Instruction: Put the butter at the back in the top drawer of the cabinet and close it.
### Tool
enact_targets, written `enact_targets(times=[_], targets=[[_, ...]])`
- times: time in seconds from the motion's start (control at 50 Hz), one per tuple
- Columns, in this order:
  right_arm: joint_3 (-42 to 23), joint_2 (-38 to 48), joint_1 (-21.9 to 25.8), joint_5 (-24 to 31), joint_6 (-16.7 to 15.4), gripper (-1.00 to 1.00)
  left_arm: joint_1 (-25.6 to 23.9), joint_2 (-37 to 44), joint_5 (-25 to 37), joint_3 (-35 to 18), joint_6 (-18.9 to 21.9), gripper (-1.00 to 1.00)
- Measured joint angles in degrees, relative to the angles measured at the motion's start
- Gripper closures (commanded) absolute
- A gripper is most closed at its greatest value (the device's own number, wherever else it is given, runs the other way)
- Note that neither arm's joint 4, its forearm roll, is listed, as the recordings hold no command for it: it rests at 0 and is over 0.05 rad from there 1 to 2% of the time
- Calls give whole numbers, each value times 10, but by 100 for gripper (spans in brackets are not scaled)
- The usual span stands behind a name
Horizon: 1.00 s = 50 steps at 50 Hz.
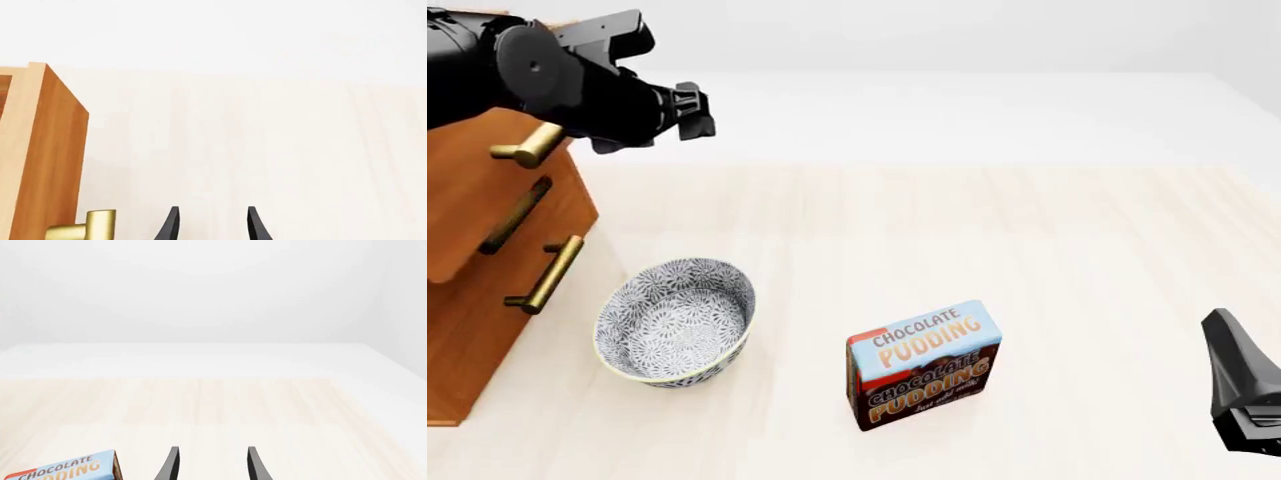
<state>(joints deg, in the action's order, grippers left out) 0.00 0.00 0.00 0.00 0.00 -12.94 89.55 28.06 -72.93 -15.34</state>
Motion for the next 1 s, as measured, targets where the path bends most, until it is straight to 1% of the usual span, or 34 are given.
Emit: enact_targets(times=[0.36,0.66,1.0], targets=[[0,0,0,0,0,-100,33,-12,-8,12,9,-100],[0,0,0,0,0,-100,62,-27,-23,34,4,-100],[0,0,0,0,0,-100,86,-32,-33,47,6,-100]])
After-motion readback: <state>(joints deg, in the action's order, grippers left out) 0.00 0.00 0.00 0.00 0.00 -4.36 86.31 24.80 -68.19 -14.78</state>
